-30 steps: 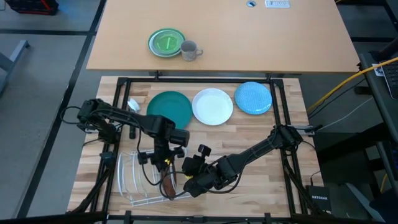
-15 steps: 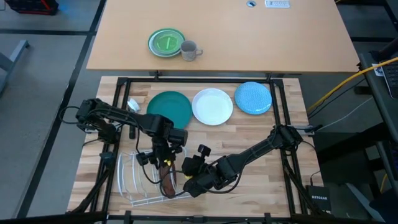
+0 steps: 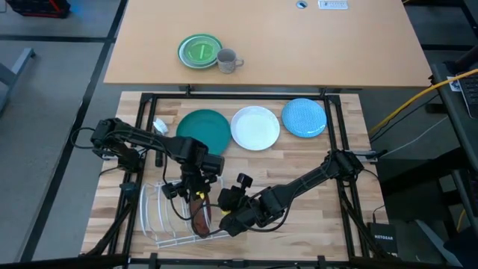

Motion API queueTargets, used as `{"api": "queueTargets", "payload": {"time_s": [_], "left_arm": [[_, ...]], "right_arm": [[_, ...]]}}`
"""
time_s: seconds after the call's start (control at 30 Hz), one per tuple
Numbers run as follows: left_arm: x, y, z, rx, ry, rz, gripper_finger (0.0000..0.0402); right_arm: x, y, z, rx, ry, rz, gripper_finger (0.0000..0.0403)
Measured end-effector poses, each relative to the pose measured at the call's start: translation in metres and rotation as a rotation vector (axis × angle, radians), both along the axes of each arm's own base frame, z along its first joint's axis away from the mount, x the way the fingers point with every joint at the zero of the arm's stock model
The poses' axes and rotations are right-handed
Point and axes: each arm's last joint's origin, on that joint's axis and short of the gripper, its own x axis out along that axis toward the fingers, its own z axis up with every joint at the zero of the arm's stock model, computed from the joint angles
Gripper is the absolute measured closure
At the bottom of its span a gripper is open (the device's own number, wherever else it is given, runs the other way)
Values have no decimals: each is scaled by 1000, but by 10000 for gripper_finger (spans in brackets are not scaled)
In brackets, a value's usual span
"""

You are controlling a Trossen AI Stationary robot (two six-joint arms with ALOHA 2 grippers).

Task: Sort dishes
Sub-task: Put the red plate into the dish rack, then put the light blue plate into the dish rack

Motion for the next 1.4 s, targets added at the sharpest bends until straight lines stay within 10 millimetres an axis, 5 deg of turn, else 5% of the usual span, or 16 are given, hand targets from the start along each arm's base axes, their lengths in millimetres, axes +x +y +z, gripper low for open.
{"api": "queueTargets", "payload": {"time_s": [0.87,1.4], "left_arm": [[-37,8,50,10,-154,61,284],[-86,21,96,76,-370,131,284]], "right_arm": [[0,0,0,-4,-5,-3,300],[1,-1,10,-56,-30,5,300]]}}
